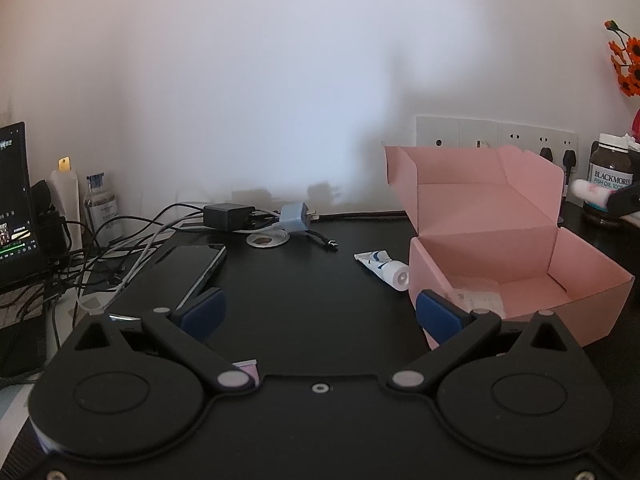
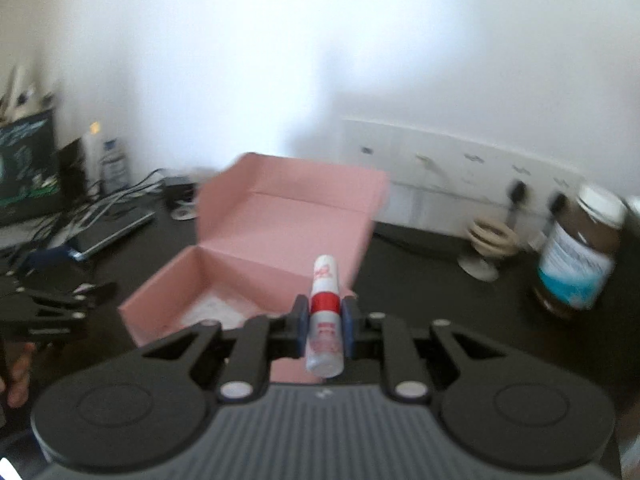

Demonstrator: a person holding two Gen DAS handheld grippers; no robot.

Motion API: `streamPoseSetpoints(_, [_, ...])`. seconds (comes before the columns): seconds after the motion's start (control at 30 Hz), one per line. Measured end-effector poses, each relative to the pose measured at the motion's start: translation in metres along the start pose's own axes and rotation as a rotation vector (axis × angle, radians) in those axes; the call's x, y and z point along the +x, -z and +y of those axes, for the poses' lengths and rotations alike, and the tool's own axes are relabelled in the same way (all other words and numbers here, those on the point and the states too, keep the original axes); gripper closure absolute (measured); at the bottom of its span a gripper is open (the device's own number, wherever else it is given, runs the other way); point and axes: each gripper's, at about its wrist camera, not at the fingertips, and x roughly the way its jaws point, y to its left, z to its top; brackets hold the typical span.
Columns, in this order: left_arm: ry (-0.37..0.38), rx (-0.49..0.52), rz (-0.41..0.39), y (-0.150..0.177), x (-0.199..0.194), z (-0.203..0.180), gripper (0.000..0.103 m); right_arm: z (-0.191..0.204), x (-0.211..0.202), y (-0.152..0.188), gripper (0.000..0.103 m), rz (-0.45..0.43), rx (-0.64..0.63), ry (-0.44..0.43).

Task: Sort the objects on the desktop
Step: 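Lower the glue stick into the pink box and open the right tool, then withdraw the right tool from the pink box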

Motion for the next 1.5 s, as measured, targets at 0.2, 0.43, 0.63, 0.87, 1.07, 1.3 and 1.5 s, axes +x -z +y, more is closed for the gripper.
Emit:
streamPoseSetpoints(0.2, [0.004, -0.009, 0.005, 0.0, 0.001, 0.002, 0.0, 0.035, 0.036, -0.01, 0.086, 0.069, -0.091, -0.06])
streamPoseSetpoints(0.43, [0.006, 0.002, 0.001, 0.0, 0.0, 0.001, 0.0, 0.039, 0.08, -0.003, 0.086, 0.188, -0.028, -0.08])
streamPoseSetpoints(0.63, [0.006, 0.003, 0.006, 0.0, 0.001, 0.0, 0.0, 0.038, 0.096, 0.007, 0.086, 0.243, 0.004, -0.076])
streamPoseSetpoints(0.87, [0.006, 0.001, 0.009, 0.0, 0.001, 0.0, 0.0, 0.035, 0.101, 0.01, 0.086, 0.264, 0.037, -0.088])
streamPoseSetpoints(1.07, [0.006, 0.003, 0.01, 0.0, 0.001, 0.0, 0.0, 0.033, 0.101, 0.009, 0.086, 0.265, 0.037, -0.094])
streamPoseSetpoints(1.3, [0.008, 0.002, 0.011, 0.0, 0.002, 0.001, 0.0, 0.033, 0.084, 0.007, 0.061, 0.183, 0.045, -0.134])
streamPoseSetpoints(1.5, [0.009, 0.001, 0.007, 0.0, 0.001, 0.001, 0.0, 0.032, 0.046, 0.008, 0.004, 0.013, 0.067, -0.143])
